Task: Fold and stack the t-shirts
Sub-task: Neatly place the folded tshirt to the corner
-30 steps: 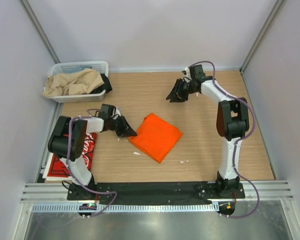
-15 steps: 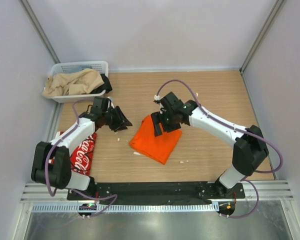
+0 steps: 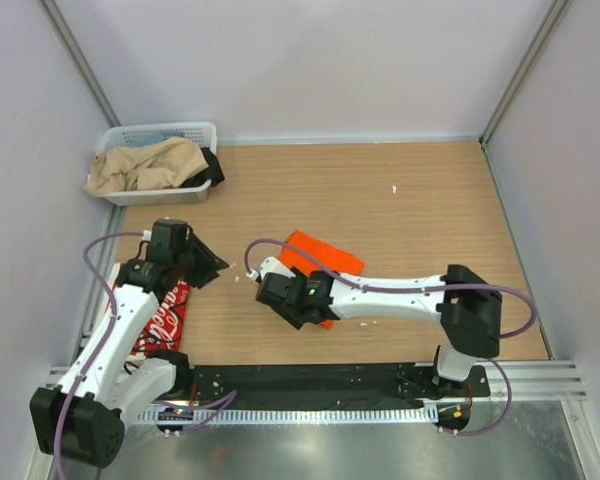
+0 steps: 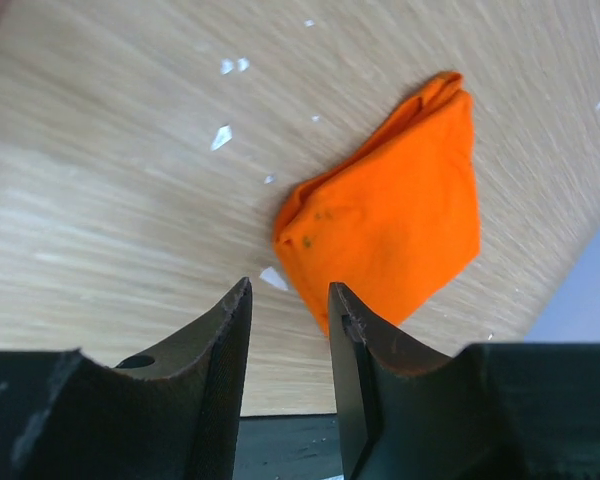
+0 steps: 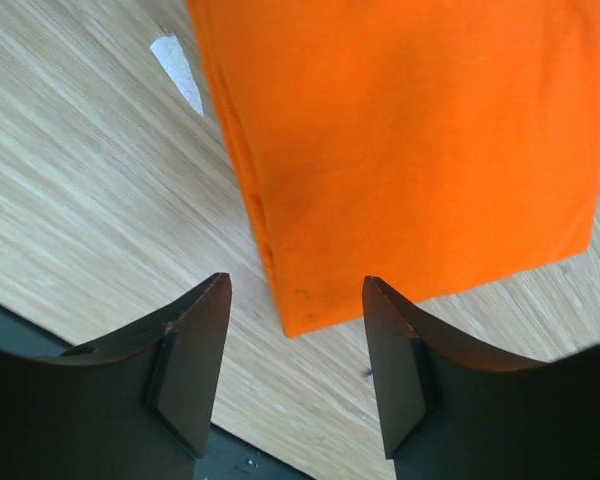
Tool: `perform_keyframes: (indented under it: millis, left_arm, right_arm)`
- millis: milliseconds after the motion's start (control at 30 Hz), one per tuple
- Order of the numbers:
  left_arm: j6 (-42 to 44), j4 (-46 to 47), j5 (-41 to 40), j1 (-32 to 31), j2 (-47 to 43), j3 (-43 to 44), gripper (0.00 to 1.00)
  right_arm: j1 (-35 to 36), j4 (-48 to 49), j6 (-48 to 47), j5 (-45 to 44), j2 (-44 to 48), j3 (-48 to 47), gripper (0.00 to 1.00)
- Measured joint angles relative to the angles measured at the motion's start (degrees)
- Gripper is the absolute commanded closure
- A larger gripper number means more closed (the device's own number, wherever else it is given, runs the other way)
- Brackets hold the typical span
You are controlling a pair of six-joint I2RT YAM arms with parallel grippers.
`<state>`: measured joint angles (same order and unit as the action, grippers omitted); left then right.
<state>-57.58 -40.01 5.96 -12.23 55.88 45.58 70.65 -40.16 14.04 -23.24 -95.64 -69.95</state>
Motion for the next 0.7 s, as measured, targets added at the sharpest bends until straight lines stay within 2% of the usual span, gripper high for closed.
perform_keyframes:
  millis: [167,467,700]
  left_arm:
    - [-2.86,-4.48,-1.86,0.04,-4.79,-3.63,0.61]
    - [-5.70,-10.45,-3.96,0.04,-9.75,-5.46,0.59]
    - [-9.90,-16.48,-8.24,0.04,-12.31,-4.31,0.59]
  right_arm:
    - [3.06,1.07,-0.07,-2.99,-6.78,-2.71,0.45]
    - [4.66,5.53,-3.02,-3.28,-9.81,-3.56,0.47]
    - [4.66,8.68,-5.16,-6.51,-15.15,-3.80,0.58]
